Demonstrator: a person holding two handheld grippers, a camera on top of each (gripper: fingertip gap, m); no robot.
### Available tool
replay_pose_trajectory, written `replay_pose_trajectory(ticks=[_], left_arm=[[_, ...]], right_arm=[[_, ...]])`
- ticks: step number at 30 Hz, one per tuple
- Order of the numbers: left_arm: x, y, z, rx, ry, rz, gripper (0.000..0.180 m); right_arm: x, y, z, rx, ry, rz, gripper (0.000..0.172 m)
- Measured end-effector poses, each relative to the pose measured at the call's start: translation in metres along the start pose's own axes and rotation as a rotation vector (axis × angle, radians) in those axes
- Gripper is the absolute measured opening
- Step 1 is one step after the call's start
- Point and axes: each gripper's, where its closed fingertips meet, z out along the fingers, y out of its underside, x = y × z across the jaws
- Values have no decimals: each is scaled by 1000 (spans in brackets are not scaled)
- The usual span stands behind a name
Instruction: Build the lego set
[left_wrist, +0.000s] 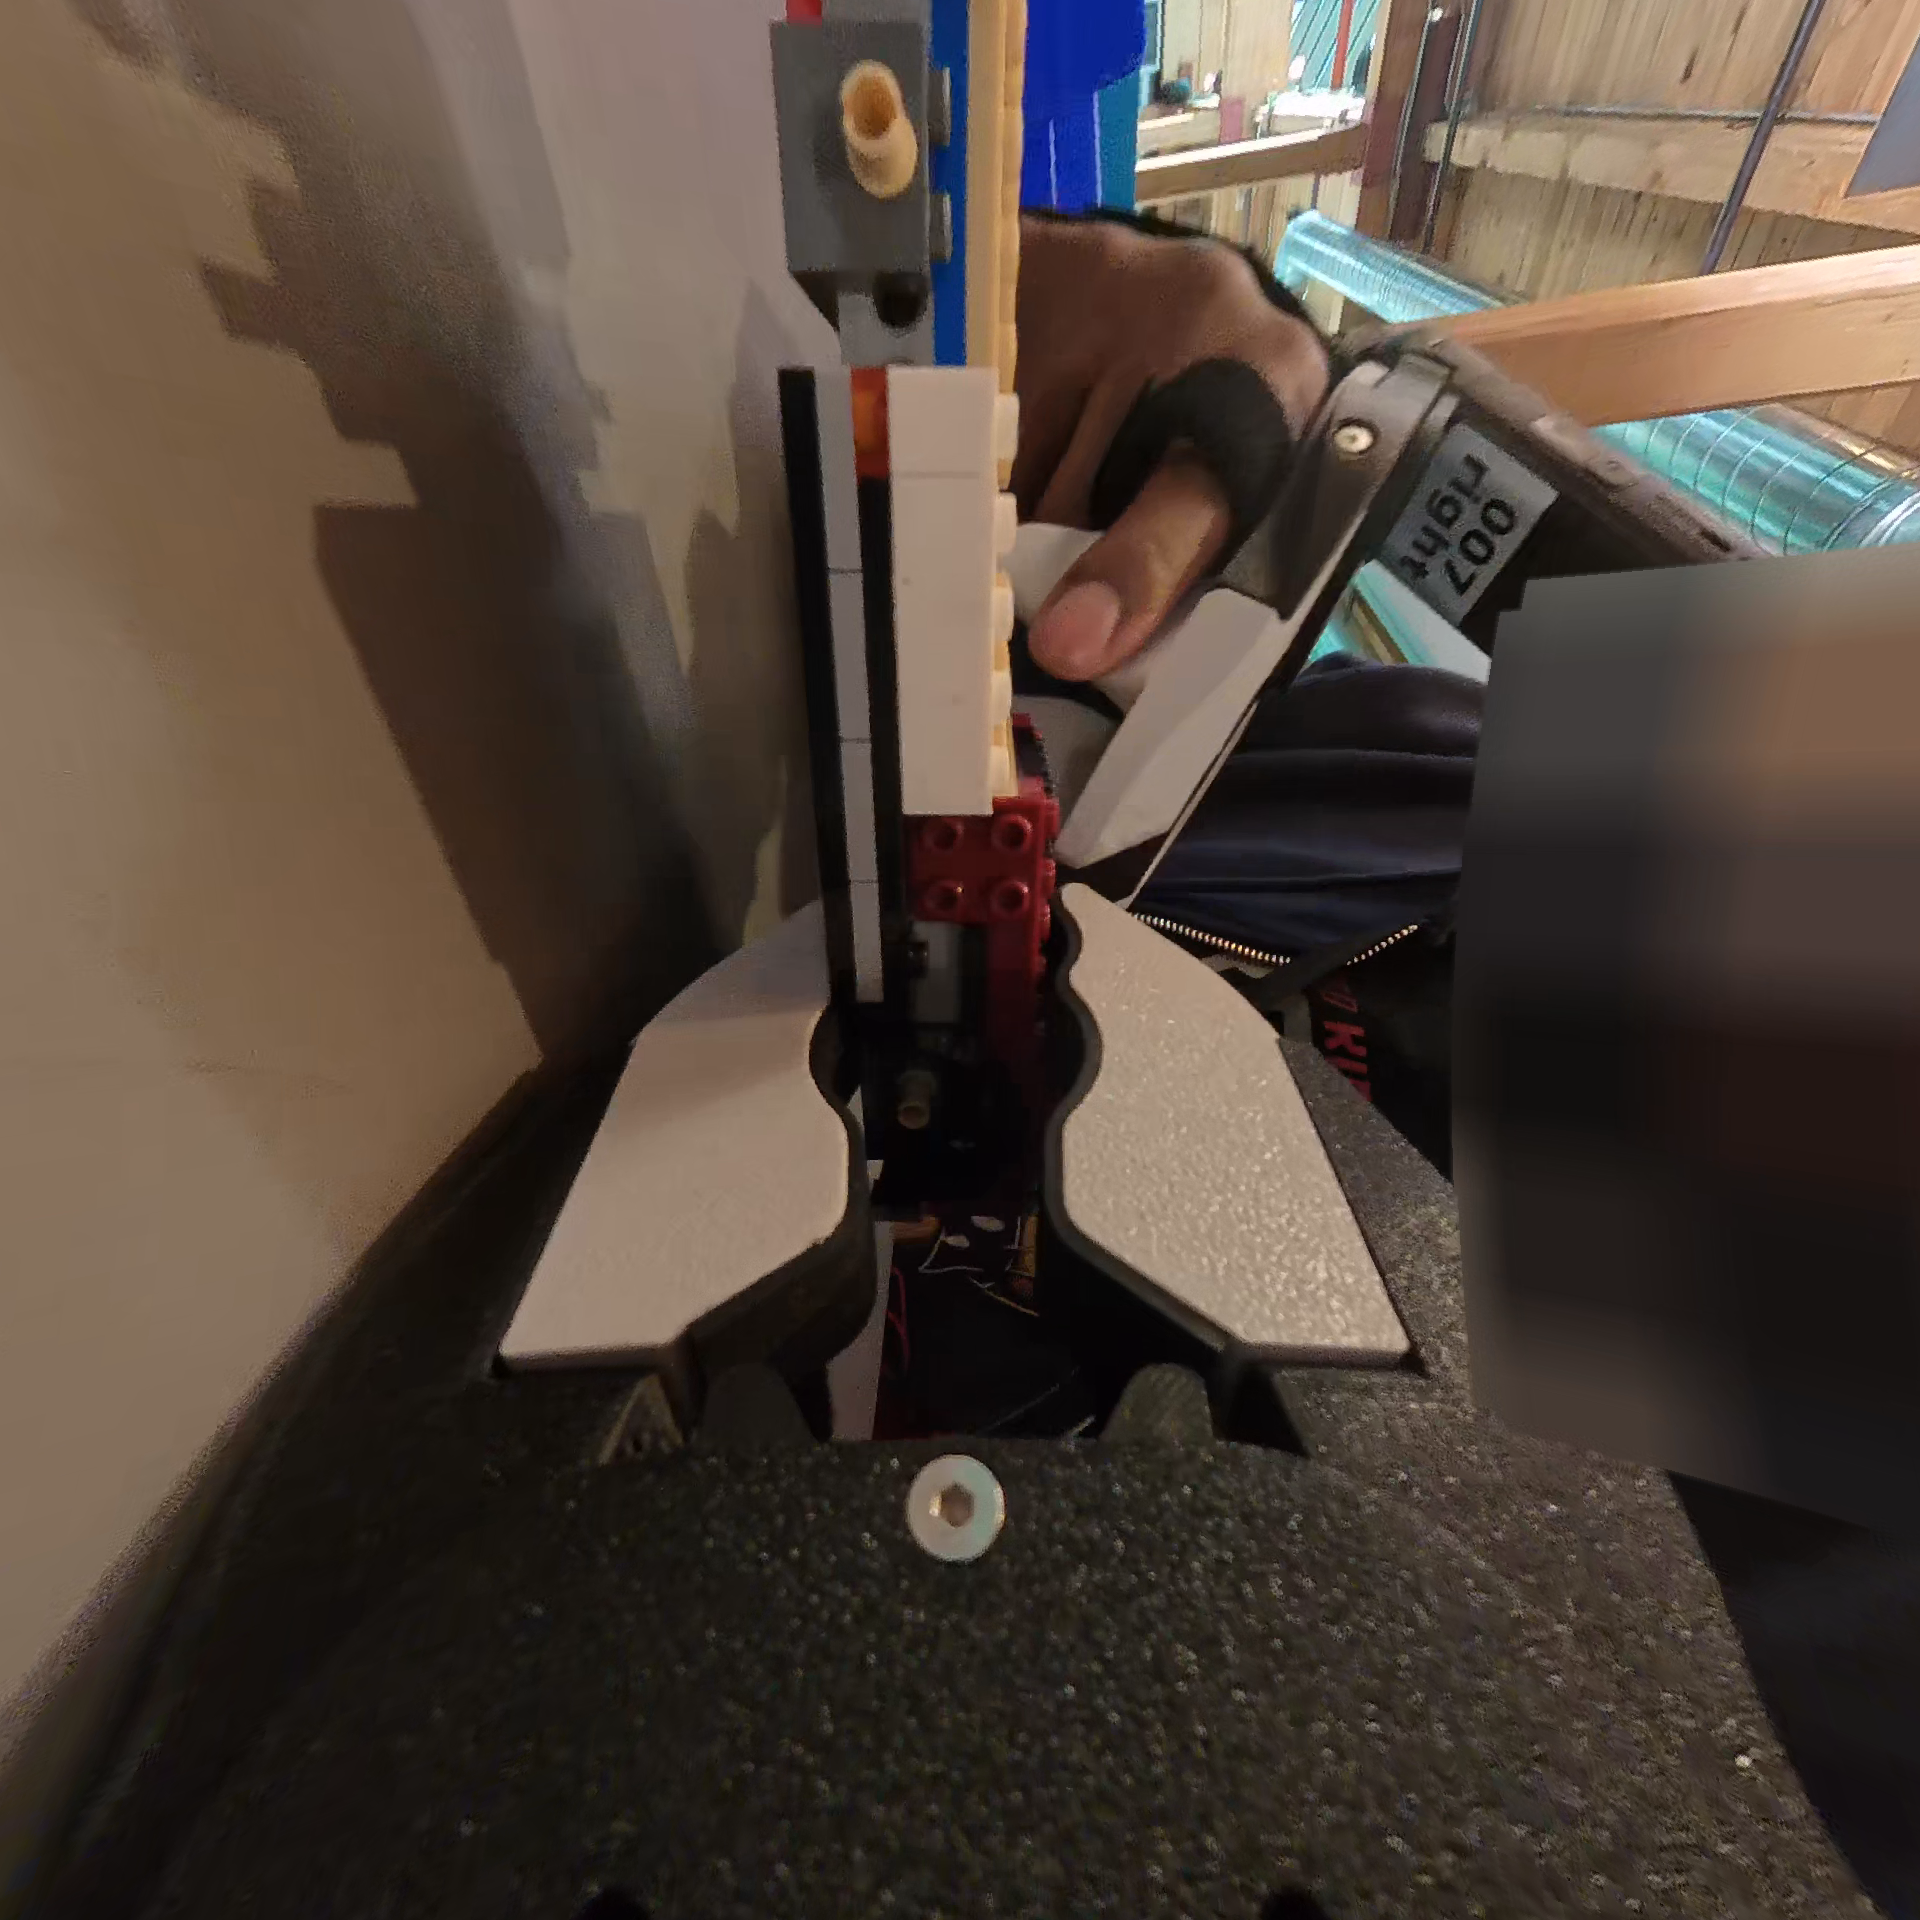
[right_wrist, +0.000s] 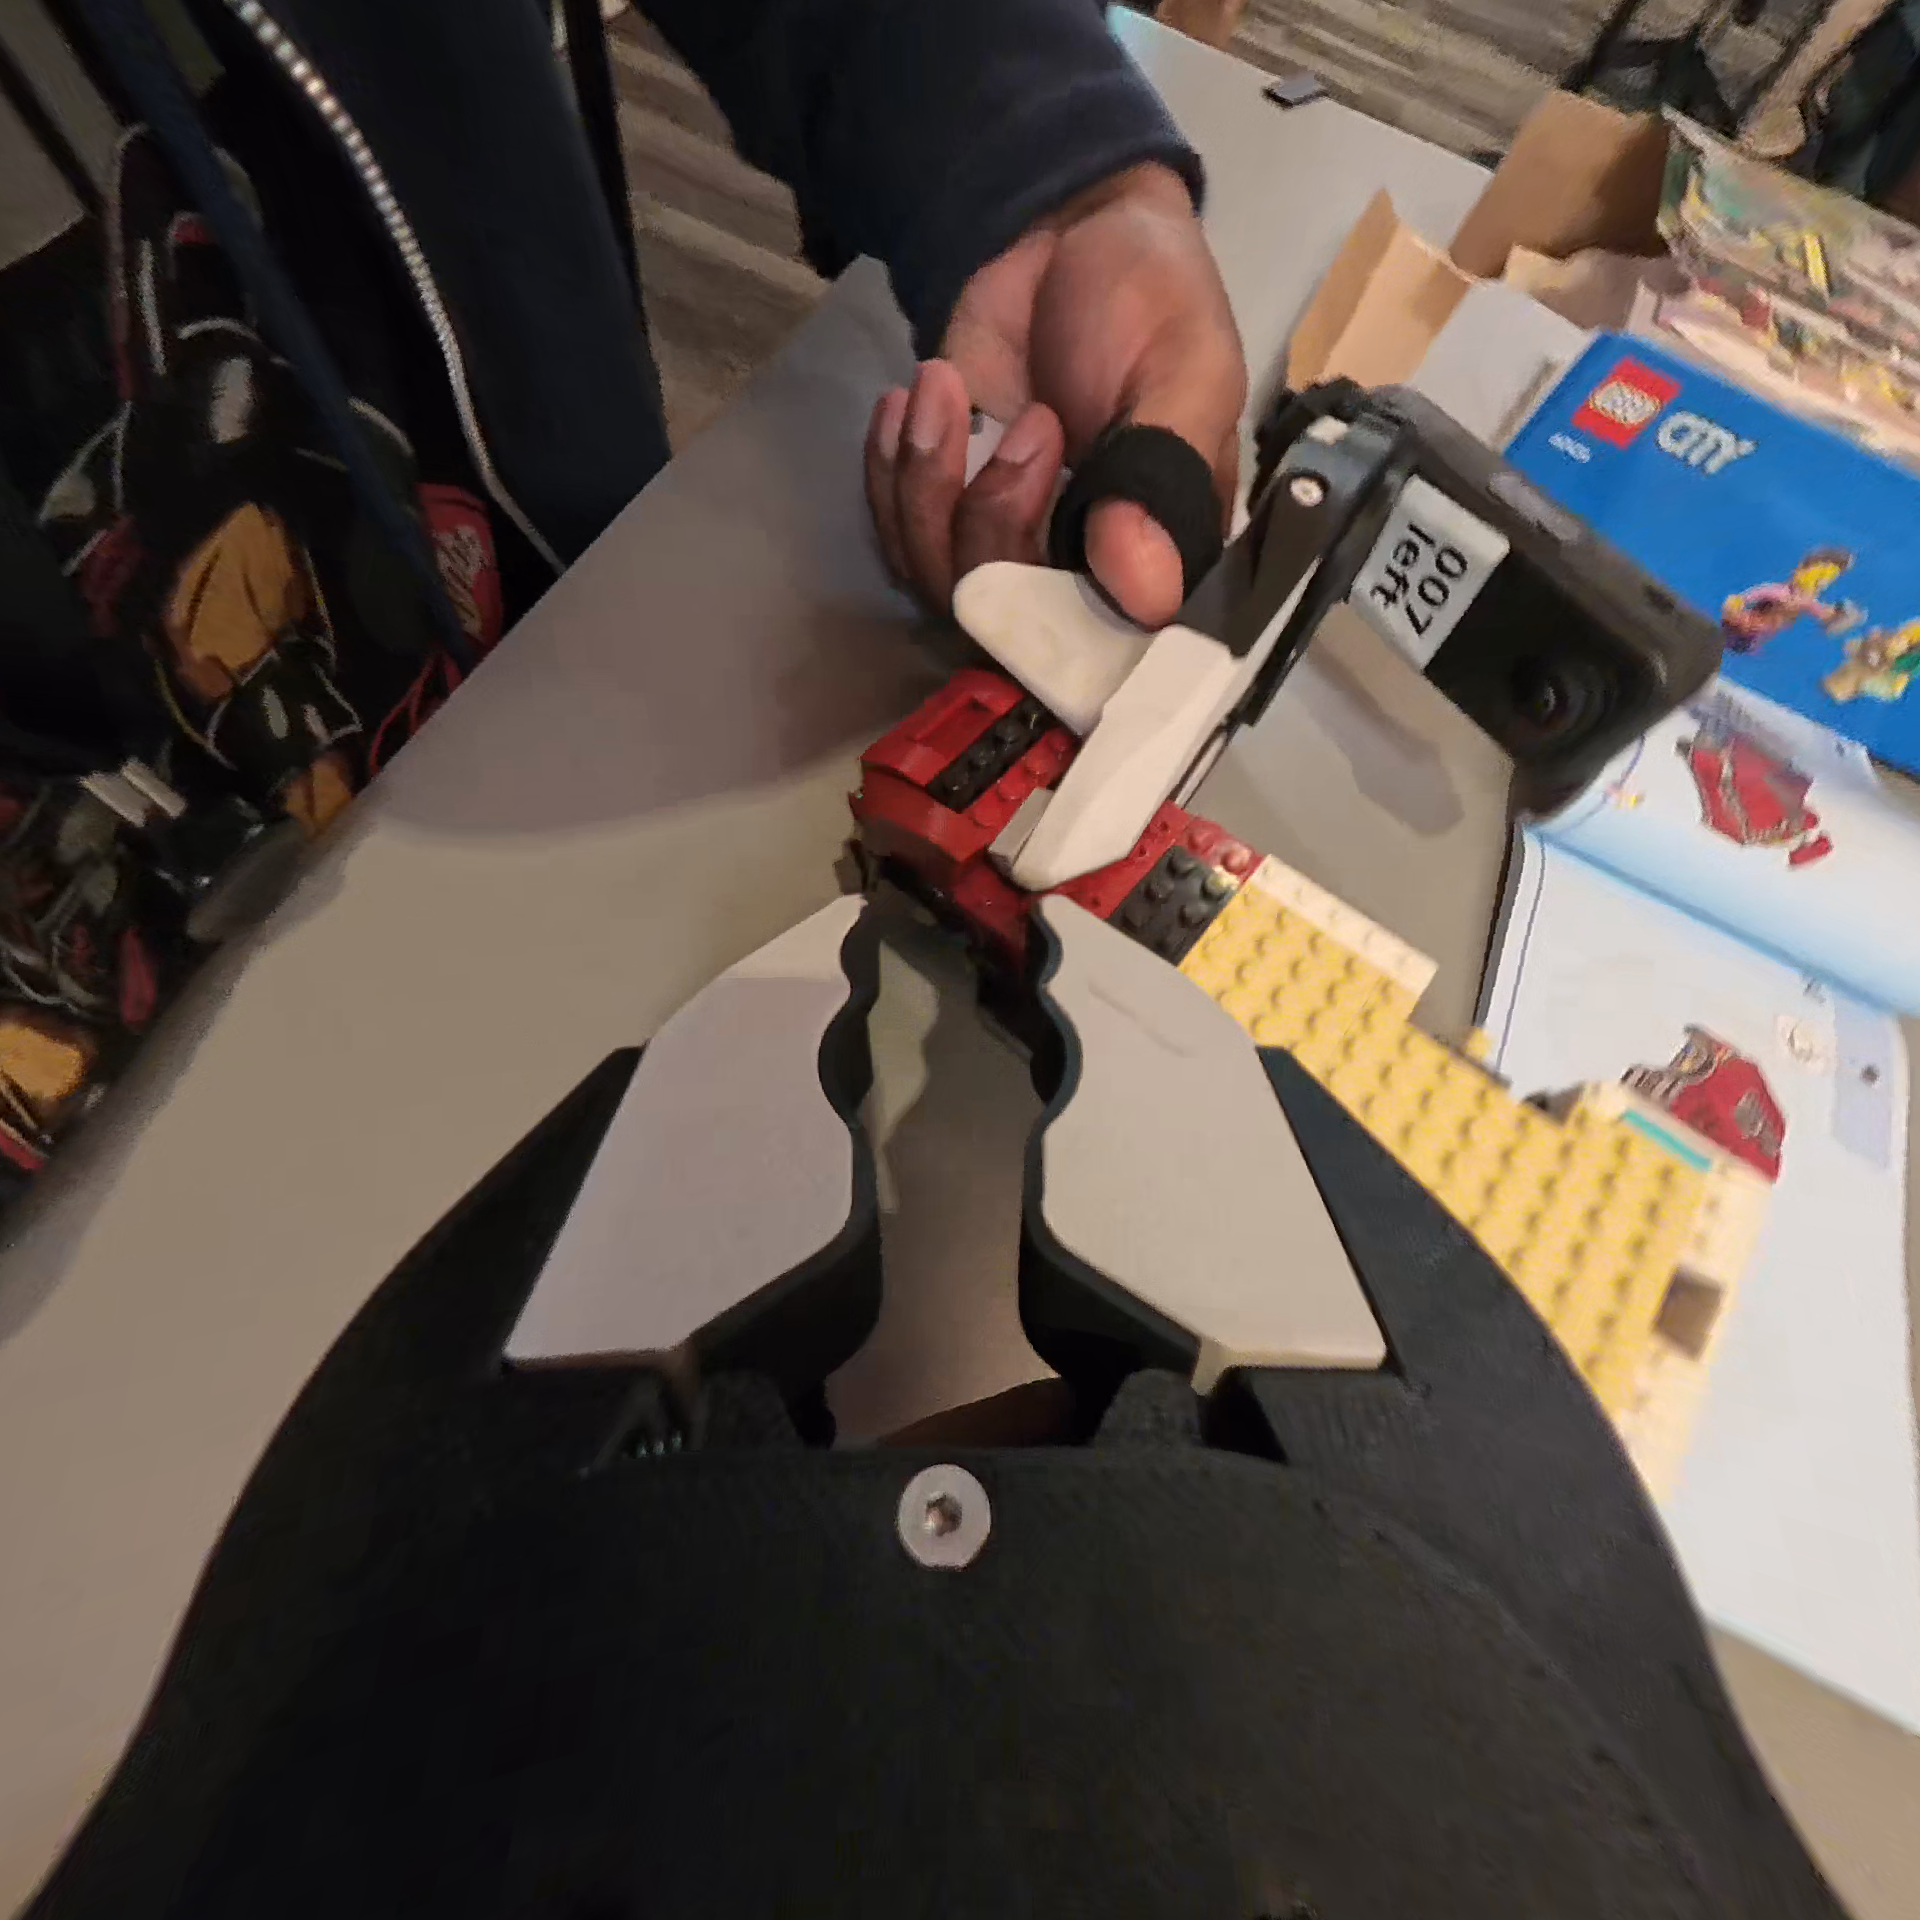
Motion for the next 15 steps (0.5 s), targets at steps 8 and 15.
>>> replay_pose_trajectory(ticks=[8,15], left_arm=[[9,-17,0,141,5,84,33],[11,-23,0,190,-56,159,33]], right_arm=[[9,-8,-6,50,118,124,30],[7,-11,-5,53,114,100,31]])
